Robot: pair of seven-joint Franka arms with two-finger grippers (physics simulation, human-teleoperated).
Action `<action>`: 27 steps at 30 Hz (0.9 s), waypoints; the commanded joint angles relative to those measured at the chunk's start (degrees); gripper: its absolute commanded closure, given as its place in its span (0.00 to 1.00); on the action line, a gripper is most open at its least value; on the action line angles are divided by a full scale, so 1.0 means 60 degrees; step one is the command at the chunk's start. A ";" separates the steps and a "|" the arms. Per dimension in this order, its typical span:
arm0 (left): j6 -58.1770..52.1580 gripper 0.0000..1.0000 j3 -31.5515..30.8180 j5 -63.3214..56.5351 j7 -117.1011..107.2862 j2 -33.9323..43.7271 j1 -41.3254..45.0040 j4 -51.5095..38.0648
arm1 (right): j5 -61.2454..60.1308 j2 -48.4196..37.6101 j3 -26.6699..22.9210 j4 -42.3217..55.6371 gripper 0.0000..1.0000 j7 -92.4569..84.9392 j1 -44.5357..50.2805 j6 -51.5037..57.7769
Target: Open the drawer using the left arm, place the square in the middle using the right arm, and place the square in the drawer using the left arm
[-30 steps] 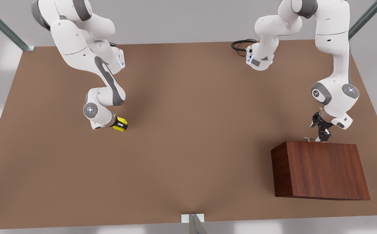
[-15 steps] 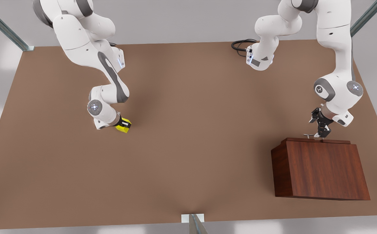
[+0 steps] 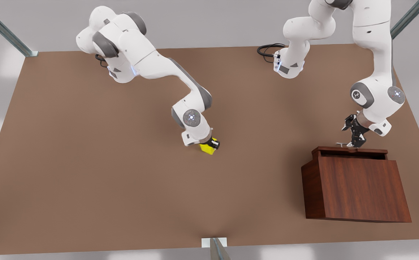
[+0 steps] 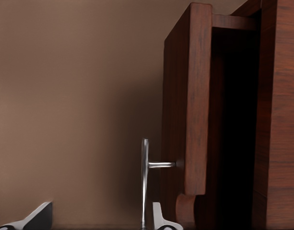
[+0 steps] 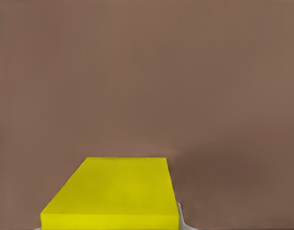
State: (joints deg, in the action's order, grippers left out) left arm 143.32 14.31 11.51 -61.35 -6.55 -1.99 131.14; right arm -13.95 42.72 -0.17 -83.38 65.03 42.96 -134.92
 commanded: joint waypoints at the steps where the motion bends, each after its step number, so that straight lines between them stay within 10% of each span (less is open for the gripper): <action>1: -0.0039 0.00 0.0016 -0.0028 0.0000 0.0022 -0.0005 -0.0002 | -0.0092 0.0145 0.0013 0.0229 0.37 0.0103 0.0003 0.0015; 13: -0.0493 0.00 0.0456 -0.0072 0.0132 0.0607 0.0098 0.0569 | -0.0063 0.3134 -0.0485 0.4024 0.35 0.4000 0.1234 -0.1200; 17: -0.0508 0.00 0.0573 -0.0087 0.0146 0.0857 0.0215 0.0892 | -0.0048 0.3398 -0.0617 0.4273 0.00 0.4351 0.1234 -0.1200; 20: -0.0508 0.00 0.0690 -0.0116 0.0146 0.1150 0.0361 0.1170 | -0.0034 0.3398 -0.0617 0.4244 0.00 0.4337 0.1263 -0.1200; 27: -0.0567 0.00 0.0852 -0.0146 0.0146 0.1369 0.0376 0.1390 | 0.0889 -0.0113 -0.0676 0.0777 0.00 0.2524 0.0767 -0.1098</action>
State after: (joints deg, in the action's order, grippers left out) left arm 139.92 19.52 10.67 -60.47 1.59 0.08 139.48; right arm -8.69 36.41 -3.74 -84.09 76.33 45.27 -141.06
